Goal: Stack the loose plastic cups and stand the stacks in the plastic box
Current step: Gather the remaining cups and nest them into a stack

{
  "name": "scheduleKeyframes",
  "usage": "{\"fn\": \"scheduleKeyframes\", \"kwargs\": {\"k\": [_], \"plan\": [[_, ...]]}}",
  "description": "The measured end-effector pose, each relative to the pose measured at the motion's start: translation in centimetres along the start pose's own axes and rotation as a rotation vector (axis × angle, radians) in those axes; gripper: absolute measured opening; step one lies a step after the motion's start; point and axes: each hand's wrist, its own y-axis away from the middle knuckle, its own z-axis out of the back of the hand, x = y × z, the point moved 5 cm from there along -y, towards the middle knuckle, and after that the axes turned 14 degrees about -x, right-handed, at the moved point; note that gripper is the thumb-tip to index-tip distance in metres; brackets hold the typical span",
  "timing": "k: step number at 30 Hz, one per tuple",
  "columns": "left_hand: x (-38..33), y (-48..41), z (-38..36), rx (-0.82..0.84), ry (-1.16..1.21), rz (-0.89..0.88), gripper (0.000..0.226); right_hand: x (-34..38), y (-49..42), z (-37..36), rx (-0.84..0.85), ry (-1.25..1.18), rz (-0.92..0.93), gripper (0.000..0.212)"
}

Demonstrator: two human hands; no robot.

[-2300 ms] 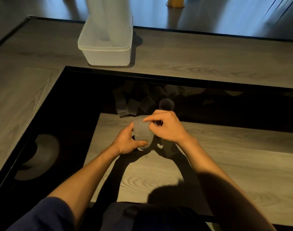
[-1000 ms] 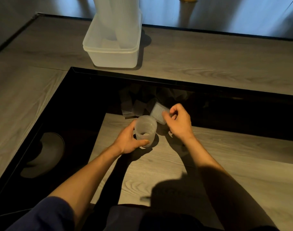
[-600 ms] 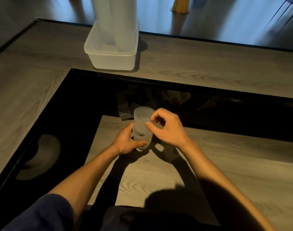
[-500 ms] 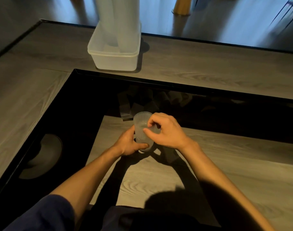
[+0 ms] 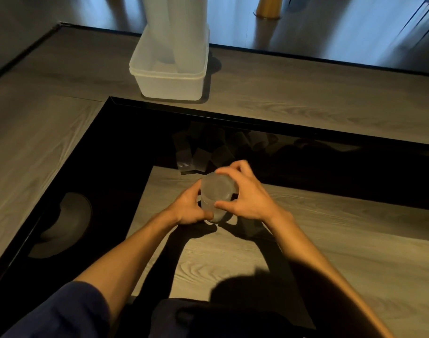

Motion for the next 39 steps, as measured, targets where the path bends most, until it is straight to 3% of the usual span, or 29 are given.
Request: {"fn": "scheduleKeyframes", "kwargs": {"k": [2,4,8,11,18,22,28,31,39], "plan": [[0.2,-0.5,0.5,0.03,-0.009,0.041,0.099,-0.8,0.2,-0.6,-0.002,-0.025,-0.067,0.106],[0.7,-1.2,1.0,-0.009,0.025,0.112,0.09,-1.3,0.2,-1.7,0.061,0.023,-0.047,0.115],[3.3,-3.1,3.1,-0.355,0.063,0.276,0.045,-2.3,0.6,-2.9,0.068,-0.124,-0.128,0.104],[6.0,-4.3,4.0,-0.488,0.157,0.45,0.034,-2.4,0.6,-2.9,0.046,-0.144,-0.117,0.099],[6.6,-7.3,4.5,-0.436,0.044,0.448,0.037,-2.4,0.7,-2.4,0.063,-0.169,-0.152,0.097],[6.4,-7.6,3.9,-0.413,0.162,0.462,0.037,-2.4,0.7,-2.4,0.067,-0.167,-0.18,0.097],[6.3,-6.9,3.6,-0.486,0.298,0.523,0.033,-2.6,0.8,-2.8,0.05,-0.186,-0.19,0.097],[5.7,-6.2,3.9,-0.545,0.367,0.512,0.043,-2.6,0.9,-2.9,0.033,-0.201,-0.19,0.097],[4.6,-3.8,6.1,-0.658,0.276,0.456,0.055,-2.6,1.2,-3.3,-0.017,-0.195,-0.198,0.1]]}}
